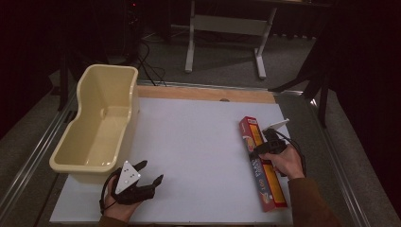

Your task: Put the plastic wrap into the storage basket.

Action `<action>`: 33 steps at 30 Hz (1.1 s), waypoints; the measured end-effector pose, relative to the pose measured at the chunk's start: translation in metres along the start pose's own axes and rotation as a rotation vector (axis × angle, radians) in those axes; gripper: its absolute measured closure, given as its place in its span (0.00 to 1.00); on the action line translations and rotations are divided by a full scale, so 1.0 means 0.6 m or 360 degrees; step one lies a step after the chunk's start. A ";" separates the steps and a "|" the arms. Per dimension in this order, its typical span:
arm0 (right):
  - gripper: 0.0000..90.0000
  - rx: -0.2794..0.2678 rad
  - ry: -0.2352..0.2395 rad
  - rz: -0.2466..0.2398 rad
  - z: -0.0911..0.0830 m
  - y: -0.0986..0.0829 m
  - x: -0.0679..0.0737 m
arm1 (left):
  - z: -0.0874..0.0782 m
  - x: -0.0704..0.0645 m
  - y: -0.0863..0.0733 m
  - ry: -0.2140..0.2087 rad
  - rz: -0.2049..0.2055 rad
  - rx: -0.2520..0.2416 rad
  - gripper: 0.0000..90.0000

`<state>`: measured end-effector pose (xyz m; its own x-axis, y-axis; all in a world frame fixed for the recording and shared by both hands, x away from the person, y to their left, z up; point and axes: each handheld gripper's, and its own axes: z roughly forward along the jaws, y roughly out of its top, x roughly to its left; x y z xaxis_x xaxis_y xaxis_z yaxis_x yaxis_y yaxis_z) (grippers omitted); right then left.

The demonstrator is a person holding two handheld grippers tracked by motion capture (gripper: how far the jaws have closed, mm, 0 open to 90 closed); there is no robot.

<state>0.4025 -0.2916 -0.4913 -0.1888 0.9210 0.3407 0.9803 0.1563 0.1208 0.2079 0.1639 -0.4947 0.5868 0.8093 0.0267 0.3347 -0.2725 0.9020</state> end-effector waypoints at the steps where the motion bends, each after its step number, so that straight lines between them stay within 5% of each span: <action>1: 0.46 -0.0011 0.0029 -0.0005 -0.001 -0.002 0.002 | 0.000 0.000 0.000 0.0001 0.0001 0.0000 0.30; 12: 0.46 -0.0107 0.0302 -0.0058 -0.020 -0.010 0.052 | 0.000 0.000 0.000 -0.0008 0.0003 -0.0006 0.30; 24: 0.46 -0.0228 0.0567 -0.0200 -0.058 -0.008 0.147 | -0.001 0.000 0.001 -0.0014 0.0003 -0.0021 0.30; 33: 0.46 -0.0227 0.0793 -0.0250 -0.069 0.008 0.204 | -0.001 0.000 0.001 -0.0021 0.0009 -0.0022 0.30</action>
<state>0.3816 -0.1931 -0.4104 -0.3710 0.6043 0.7051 0.9271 0.1966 0.3192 0.2076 0.1638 -0.4942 0.5983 0.8008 0.0265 0.3209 -0.2698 0.9079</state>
